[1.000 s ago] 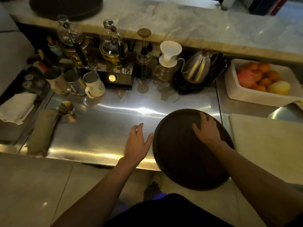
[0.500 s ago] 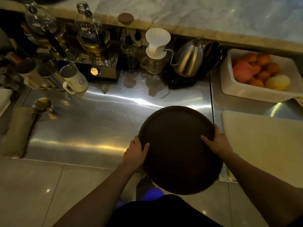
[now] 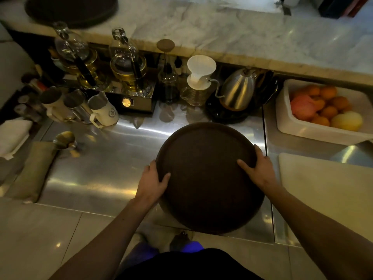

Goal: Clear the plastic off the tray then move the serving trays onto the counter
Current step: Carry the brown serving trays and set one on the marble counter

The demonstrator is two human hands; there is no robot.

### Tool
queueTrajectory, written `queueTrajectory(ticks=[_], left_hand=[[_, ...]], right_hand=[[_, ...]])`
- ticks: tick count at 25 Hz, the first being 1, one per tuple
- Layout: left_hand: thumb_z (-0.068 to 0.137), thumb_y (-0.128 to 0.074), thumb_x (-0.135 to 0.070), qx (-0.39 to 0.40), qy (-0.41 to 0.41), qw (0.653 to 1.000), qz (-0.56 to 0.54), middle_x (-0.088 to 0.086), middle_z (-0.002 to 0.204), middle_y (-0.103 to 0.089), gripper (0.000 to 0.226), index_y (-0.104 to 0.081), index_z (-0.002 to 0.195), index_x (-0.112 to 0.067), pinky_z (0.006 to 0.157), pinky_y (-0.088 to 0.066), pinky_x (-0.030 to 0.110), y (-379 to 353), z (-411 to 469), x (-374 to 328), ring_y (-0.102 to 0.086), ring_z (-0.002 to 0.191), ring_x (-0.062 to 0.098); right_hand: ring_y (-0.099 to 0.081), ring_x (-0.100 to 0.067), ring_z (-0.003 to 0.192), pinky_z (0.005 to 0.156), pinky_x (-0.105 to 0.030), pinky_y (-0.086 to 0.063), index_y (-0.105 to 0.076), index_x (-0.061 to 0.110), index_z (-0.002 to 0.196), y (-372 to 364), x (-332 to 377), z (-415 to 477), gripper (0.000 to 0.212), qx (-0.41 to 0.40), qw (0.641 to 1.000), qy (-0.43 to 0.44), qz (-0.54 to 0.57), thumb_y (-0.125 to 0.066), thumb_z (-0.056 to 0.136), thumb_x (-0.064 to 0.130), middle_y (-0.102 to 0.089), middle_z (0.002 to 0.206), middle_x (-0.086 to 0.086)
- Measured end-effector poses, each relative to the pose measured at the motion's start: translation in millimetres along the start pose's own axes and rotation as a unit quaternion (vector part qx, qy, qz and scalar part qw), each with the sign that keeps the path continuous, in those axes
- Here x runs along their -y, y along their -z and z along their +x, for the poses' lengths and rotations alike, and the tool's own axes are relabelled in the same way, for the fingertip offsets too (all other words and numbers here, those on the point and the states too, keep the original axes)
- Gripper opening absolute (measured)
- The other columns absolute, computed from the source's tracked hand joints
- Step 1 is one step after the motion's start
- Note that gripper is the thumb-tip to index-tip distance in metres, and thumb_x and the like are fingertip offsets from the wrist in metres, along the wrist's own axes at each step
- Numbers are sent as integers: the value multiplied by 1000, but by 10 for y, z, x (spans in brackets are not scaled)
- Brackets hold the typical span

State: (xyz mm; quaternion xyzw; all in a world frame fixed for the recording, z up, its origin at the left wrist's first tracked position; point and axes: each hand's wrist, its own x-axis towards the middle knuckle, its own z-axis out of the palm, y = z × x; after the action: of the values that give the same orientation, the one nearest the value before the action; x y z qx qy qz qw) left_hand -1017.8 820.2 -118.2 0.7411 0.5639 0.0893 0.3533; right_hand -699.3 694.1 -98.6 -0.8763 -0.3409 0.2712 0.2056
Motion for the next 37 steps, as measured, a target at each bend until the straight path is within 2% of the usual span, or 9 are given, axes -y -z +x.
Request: queueTrajectory(ticks=[6, 13, 16, 21, 25, 28, 32, 34, 37], left_hand=[[85, -67, -34, -90, -65, 994, -13, 10, 117, -64, 51, -52, 129, -12, 87, -45, 33, 1079, 333, -201, -59, 109, 30], [86, -69, -33, -186, -146, 972, -2, 8, 114, -66, 47, -56, 126, -12, 83, -45, 32, 2833, 820, -525, -62, 105, 27], [86, -67, -38, -211, -163, 964, 6, 9, 115, -67, 47, -58, 124, -12, 83, -45, 32, 3576, 1126, -579, -63, 105, 28], [85, -67, -44, -210, -161, 964, 30, 10, 114, -67, 50, -59, 122, -12, 81, -49, 36, 4687, 1821, -481, -63, 102, 30], [95, -56, -32, -234, -127, 961, 69, 15, 118, -64, 41, -56, 126, -6, 82, -44, 37, 5413, 2563, -373, -60, 108, 35], [98, -50, -25, -240, -100, 963, 69, 19, 117, -61, 34, -55, 125, -4, 81, -42, 38, 5924, 3168, -344, -58, 108, 36], [96, -51, -22, -233, -78, 967, 62, 20, 118, -59, 33, -53, 123, -2, 83, -47, 41, 6325, 3987, -249, -57, 106, 36], [96, -51, -20, -225, -54, 972, 46, 19, 118, -58, 33, -53, 124, -1, 78, -46, 40, 6390, 4435, -156, -57, 104, 33], [96, -52, -16, -212, -23, 977, 16, 19, 121, -58, 33, -53, 126, -2, 74, -45, 35, 6351, 5004, -28, -58, 106, 34]], right_hand=[[-53, -30, 121, 95, -45, -49, -19, 35, 147, 287, 1051, 107, 90, -71, 994, 84, 21, -61, 76, 69, -49, 138, -13], [-54, -29, 121, 100, -48, -46, -31, 33, 142, 855, 2798, 202, 76, -152, 965, 213, 20, -60, 79, 65, -54, 135, -8], [-53, -34, 122, 99, -46, -44, -27, 25, 147, 994, 3613, 283, 81, -170, 962, 213, 4, -60, 82, 62, -52, 137, -14], [-48, -33, 128, 102, -41, -40, -28, 18, 148, 1015, 4893, 516, 77, -174, 956, 237, -6, -60, 88, 53, -47, 145, -12], [-49, -34, 127, 101, -42, -41, -30, 18, 148, 953, 5803, 971, 77, -169, 958, 234, 0, -61, 87, 54, -47, 145, -12], [-52, -34, 122, 100, -44, -44, -37, 18, 143, 859, 6406, 1461, 67, -146, 966, 212, 28, -61, 89, 49, -51, 140, -12], [-55, -37, 116, 96, -45, -45, -44, 15, 139, 614, 7009, 2105, 42, -140, 974, 177, 29, -49, 97, 19, -55, 132, -18], [-54, -37, 116, 96, -46, -46, -43, 14, 140, 460, 7238, 2456, 45, -132, 980, 149, 29, -44, 96, 6, -53, 131, -20], [-56, -37, 113, 93, -47, -48, -43, 13, 139, 275, 7432, 2906, 45, -123, 983, 134, 19, -44, 96, 4, -54, 127, -20]])
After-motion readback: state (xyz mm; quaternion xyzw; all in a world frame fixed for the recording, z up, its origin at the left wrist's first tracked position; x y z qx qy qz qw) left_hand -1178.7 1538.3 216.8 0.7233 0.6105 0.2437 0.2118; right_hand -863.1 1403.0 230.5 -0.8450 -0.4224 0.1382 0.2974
